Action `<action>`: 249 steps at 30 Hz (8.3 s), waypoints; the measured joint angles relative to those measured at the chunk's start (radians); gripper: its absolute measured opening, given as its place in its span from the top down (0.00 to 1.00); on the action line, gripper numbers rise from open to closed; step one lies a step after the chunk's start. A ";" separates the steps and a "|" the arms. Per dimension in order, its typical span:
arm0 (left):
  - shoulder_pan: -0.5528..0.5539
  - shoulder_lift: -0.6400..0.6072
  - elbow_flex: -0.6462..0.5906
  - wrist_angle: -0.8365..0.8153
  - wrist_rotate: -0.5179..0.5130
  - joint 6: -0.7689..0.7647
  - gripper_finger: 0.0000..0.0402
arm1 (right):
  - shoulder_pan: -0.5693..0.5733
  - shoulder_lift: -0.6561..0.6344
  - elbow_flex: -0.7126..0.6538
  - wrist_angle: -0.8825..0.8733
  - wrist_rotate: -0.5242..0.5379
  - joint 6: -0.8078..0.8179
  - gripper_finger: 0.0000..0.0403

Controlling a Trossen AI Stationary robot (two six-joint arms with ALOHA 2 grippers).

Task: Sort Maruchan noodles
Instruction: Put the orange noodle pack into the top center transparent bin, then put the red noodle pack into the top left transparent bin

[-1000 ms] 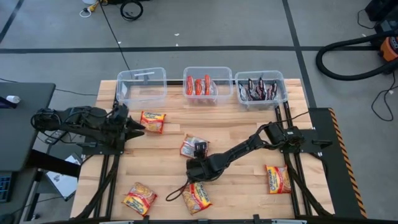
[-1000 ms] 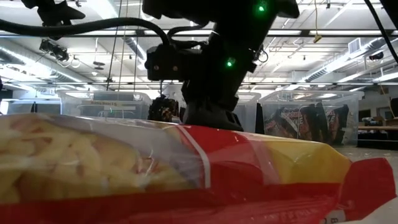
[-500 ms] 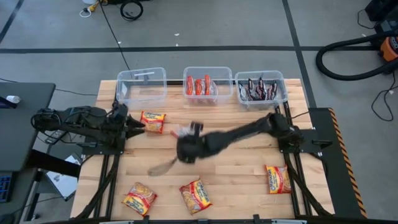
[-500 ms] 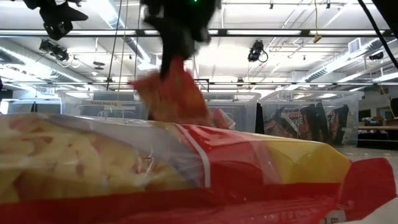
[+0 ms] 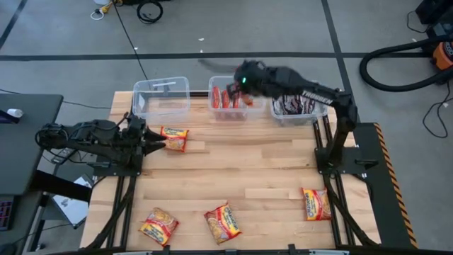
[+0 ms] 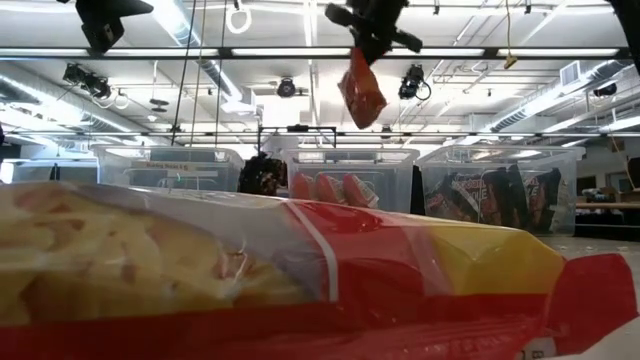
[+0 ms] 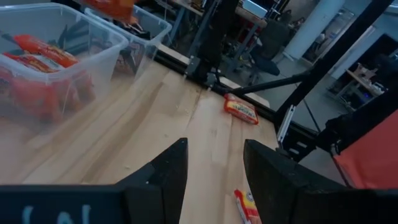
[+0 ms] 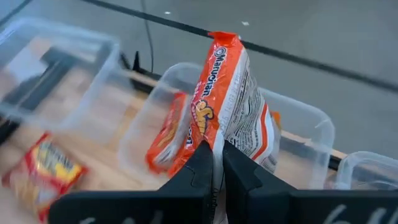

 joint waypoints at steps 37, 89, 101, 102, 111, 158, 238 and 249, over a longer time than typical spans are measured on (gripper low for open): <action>0.000 0.121 0.120 -0.221 0.021 0.071 0.60 | -0.248 0.009 -0.586 0.368 -0.206 0.045 0.84; 0.053 0.855 -0.161 -0.095 -0.079 -0.530 0.60 | 0.300 -0.296 -0.342 0.393 0.032 -0.199 0.57; -0.188 0.713 0.109 -0.531 0.032 -0.534 0.60 | 0.286 -0.296 -0.342 0.397 0.015 -0.244 0.57; -0.183 0.707 0.117 -0.556 0.007 -0.641 0.60 | 0.282 -0.296 -0.342 0.397 0.017 -0.249 0.57; -0.194 0.779 0.096 -0.599 -0.098 -1.215 0.60 | 0.233 -0.296 -0.342 0.398 0.018 -0.348 0.57; -0.103 1.004 0.535 -0.818 -0.490 -1.055 0.99 | -0.028 -0.333 -0.342 0.483 -0.357 -0.824 0.55; 1.084 0.910 -0.083 0.513 0.448 -0.181 0.99 | 0.587 -0.394 -0.342 0.454 0.122 -0.042 0.55; 1.082 0.822 -0.104 0.622 0.495 -0.073 1.00 | 0.587 -0.394 -0.342 0.431 0.122 -0.039 0.55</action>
